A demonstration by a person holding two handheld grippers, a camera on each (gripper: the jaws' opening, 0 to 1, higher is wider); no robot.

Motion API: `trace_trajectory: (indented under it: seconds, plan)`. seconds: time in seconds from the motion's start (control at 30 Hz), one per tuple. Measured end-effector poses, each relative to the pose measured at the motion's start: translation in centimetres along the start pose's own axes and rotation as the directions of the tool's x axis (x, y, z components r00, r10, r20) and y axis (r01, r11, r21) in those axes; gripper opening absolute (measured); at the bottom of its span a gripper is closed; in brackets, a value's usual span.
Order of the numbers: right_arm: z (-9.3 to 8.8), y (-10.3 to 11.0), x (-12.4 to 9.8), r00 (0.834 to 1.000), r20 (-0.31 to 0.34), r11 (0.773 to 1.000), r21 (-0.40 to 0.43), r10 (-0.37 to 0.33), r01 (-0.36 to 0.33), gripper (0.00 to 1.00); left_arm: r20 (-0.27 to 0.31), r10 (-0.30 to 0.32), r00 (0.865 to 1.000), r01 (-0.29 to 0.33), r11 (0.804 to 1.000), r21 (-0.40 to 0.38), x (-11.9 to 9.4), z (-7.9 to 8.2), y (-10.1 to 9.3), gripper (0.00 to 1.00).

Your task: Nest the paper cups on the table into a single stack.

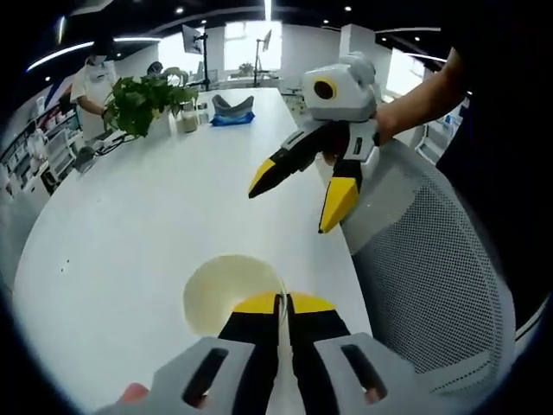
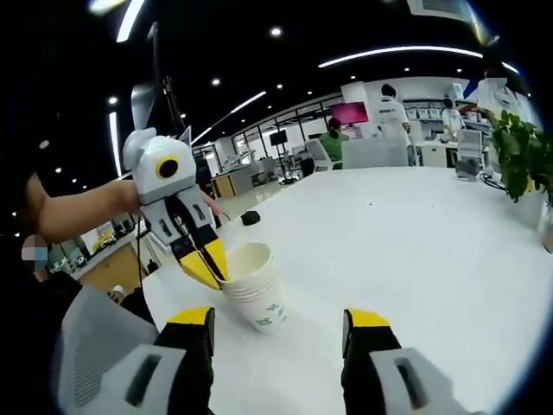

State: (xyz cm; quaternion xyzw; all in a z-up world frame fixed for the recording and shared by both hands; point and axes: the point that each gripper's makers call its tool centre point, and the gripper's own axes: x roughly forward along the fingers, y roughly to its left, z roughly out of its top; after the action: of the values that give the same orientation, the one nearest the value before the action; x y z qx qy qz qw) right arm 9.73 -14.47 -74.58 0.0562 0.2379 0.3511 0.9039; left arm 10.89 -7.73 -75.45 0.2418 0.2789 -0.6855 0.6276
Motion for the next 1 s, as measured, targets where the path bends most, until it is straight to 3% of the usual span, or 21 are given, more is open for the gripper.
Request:
trace_trajectory:
  seconds: [0.83, 1.0]
  plan:
    - [-0.39, -0.31, -0.18, 1.000, -0.010, 1.000, -0.005, -0.008, 0.008, 0.59, -0.039, 0.013, 0.999, -0.012, 0.999, 0.041, 0.52, -0.69, 0.27, 0.02]
    - [-0.45, -0.18, 0.12, 1.000, -0.017, 1.000, -0.011, 0.001, -0.001, 0.59, -0.004, 0.046, 0.999, -0.046, 0.999, 0.026, -0.21, -0.24, 0.53, 0.09]
